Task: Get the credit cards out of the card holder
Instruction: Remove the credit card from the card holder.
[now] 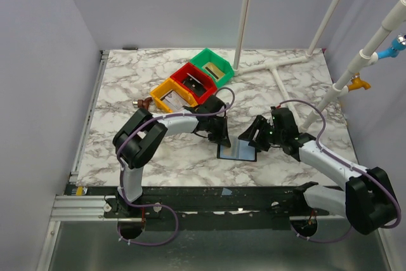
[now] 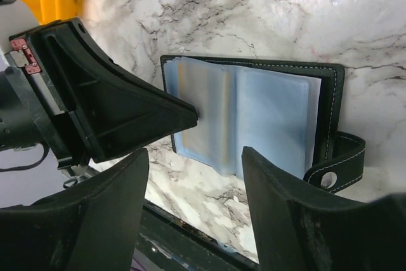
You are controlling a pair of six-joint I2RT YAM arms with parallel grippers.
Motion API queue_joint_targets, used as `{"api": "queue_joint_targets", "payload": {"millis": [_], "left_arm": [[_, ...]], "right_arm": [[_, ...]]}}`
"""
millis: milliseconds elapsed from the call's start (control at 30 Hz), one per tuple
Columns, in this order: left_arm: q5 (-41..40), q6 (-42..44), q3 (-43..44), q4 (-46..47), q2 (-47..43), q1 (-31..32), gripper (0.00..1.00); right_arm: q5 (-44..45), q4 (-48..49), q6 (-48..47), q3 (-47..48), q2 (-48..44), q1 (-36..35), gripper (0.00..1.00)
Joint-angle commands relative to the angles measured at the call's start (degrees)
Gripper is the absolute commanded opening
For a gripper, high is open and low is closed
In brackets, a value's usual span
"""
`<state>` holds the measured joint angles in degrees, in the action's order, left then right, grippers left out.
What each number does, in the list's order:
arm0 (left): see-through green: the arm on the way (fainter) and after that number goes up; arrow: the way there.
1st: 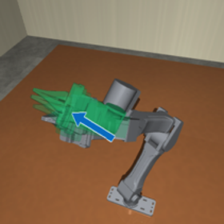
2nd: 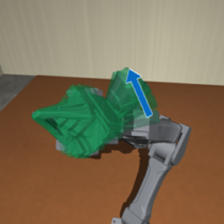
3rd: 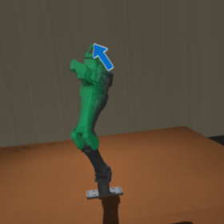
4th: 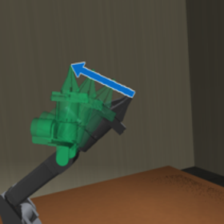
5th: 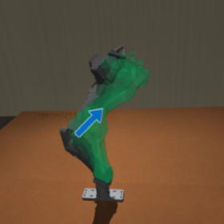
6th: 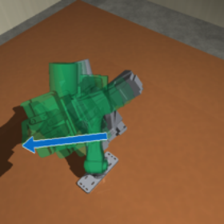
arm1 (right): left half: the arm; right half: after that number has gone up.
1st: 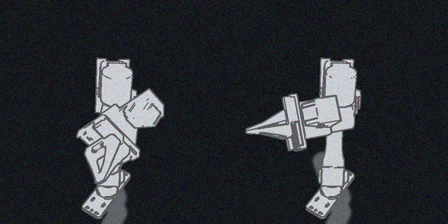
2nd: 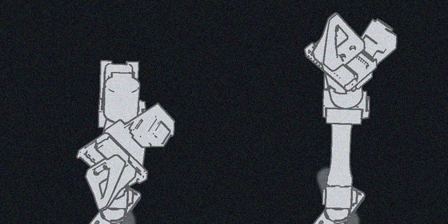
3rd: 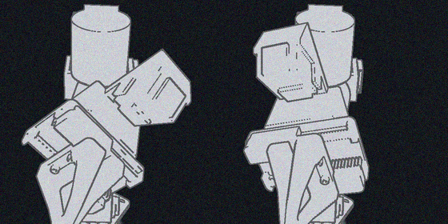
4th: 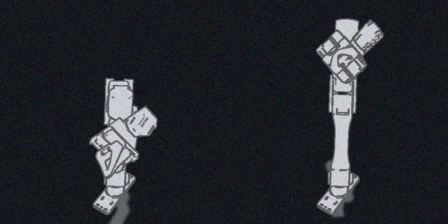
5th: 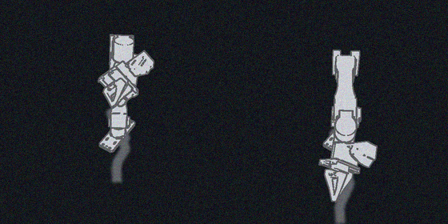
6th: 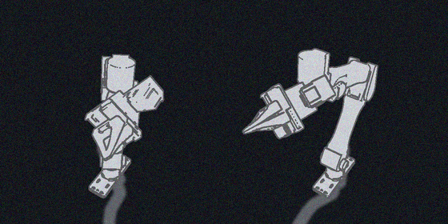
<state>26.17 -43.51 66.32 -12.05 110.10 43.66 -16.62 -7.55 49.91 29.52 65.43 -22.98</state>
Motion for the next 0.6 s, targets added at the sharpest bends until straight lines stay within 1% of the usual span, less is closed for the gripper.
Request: {"api": "queue_joint_targets", "payload": {"millis": [0,300,400,500,567], "left_arm": [[-0.71,0.11,1.59,-0.34,1.58,0.77,0.0],[0.64,-0.92,2.9,0.44,3.0,1.43,0.0],[1.07,-1.3,3.19,0.66,3.27,1.57,0.0],[1.36,-1.49,3.45,0.72,3.36,1.61,0.0],[1.34,-1.49,3.46,0.71,3.36,1.64,0.0]], "right_arm": [[2.4,-0.18,-0.12,-0.69,1.25,-1.16,0.63],[5.1,-0.26,-0.09,-0.23,3.71,-3.88,0.62],[6.11,-0.32,0.08,-0.19,4.7,-4.6,0.49],[7.08,0.08,0.24,-0.25,5.44,-5.29,0.42],[7.55,0.4,0.28,-0.25,5.97,-5.71,0.41]]}}
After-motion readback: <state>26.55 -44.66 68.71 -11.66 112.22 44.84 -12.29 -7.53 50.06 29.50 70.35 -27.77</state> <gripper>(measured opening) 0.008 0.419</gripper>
